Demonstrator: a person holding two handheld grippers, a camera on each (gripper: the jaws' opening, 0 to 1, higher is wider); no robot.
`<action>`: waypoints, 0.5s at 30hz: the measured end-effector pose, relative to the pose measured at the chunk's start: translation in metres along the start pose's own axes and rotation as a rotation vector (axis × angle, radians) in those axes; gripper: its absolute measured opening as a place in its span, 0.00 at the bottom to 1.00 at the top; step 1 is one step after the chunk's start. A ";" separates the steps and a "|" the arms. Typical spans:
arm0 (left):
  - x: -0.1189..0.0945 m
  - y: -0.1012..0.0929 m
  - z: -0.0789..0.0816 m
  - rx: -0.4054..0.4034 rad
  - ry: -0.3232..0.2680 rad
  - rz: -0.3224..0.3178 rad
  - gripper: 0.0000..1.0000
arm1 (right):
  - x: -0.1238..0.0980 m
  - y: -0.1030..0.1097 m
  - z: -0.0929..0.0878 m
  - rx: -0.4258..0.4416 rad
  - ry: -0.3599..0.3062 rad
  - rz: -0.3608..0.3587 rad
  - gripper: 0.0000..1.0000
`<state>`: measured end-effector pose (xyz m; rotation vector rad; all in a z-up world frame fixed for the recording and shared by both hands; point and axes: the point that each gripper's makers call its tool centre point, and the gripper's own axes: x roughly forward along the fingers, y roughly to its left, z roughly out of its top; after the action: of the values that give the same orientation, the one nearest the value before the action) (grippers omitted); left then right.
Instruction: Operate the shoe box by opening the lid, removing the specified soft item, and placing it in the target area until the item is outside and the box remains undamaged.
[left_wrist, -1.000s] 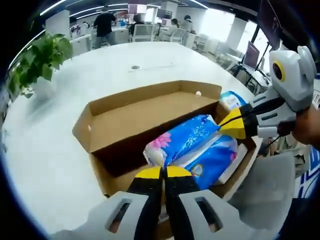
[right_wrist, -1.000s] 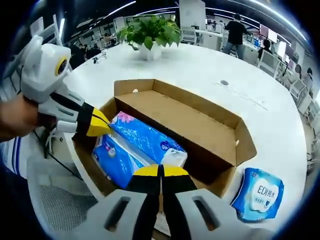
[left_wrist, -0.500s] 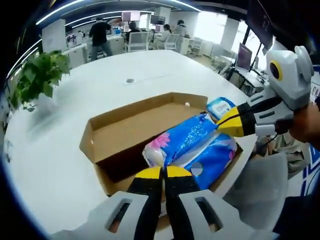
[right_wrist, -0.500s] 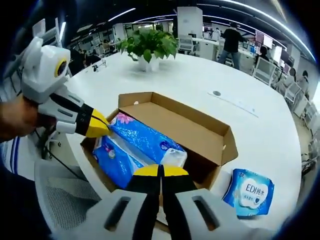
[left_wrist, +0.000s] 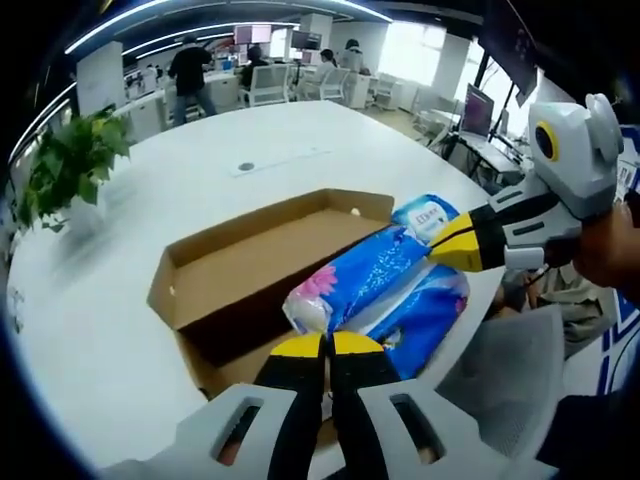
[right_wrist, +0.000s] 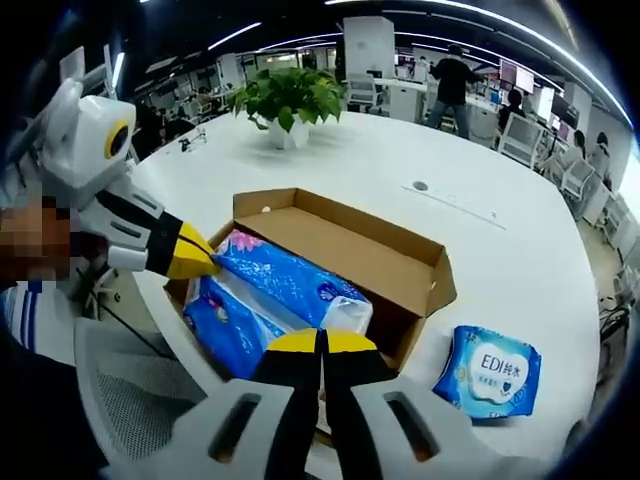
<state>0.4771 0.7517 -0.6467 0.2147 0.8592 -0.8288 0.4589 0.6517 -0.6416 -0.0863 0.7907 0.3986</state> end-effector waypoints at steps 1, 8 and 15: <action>0.002 -0.003 0.002 0.004 0.002 -0.002 0.00 | -0.002 -0.003 -0.001 0.002 -0.001 -0.005 0.00; 0.011 -0.025 0.013 0.022 0.002 -0.026 0.00 | -0.018 -0.025 -0.008 0.020 -0.012 -0.032 0.00; 0.019 -0.043 0.024 0.032 0.001 -0.049 0.00 | -0.032 -0.044 -0.008 0.035 -0.033 -0.058 0.00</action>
<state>0.4676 0.7001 -0.6386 0.2229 0.8552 -0.8887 0.4501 0.5988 -0.6282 -0.0696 0.7609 0.3302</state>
